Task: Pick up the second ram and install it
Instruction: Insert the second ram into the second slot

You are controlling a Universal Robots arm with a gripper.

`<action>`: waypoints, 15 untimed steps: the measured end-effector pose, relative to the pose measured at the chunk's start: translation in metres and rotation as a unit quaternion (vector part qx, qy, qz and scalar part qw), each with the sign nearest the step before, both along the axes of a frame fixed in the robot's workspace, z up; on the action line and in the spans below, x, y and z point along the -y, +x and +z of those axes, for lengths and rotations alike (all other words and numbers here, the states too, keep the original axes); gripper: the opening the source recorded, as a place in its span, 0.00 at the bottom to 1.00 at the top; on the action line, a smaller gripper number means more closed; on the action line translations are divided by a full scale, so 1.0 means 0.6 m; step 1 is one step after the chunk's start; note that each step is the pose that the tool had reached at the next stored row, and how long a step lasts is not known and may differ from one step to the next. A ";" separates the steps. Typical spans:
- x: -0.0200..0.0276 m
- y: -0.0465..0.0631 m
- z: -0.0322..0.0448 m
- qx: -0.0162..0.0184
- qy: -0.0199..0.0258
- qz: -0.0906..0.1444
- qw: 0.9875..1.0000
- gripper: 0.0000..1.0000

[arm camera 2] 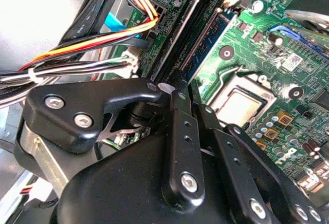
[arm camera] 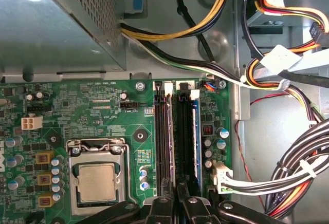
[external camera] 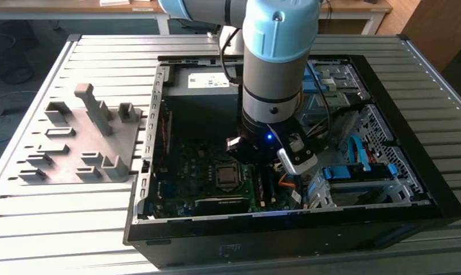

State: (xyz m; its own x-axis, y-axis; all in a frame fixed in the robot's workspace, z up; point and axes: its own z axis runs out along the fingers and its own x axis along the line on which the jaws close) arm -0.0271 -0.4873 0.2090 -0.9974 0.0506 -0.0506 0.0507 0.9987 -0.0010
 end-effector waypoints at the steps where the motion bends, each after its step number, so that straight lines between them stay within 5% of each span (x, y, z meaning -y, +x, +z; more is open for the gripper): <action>1: 0.0000 0.000 0.000 0.000 0.000 0.000 1.000 0.14; 15: 0.0001 0.000 -0.003 0.000 -0.001 0.000 1.000 0.21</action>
State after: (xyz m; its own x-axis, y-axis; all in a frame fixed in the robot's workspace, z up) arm -0.0271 -0.4873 0.2073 -0.9974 0.0505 -0.0506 0.0507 0.9987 -0.0027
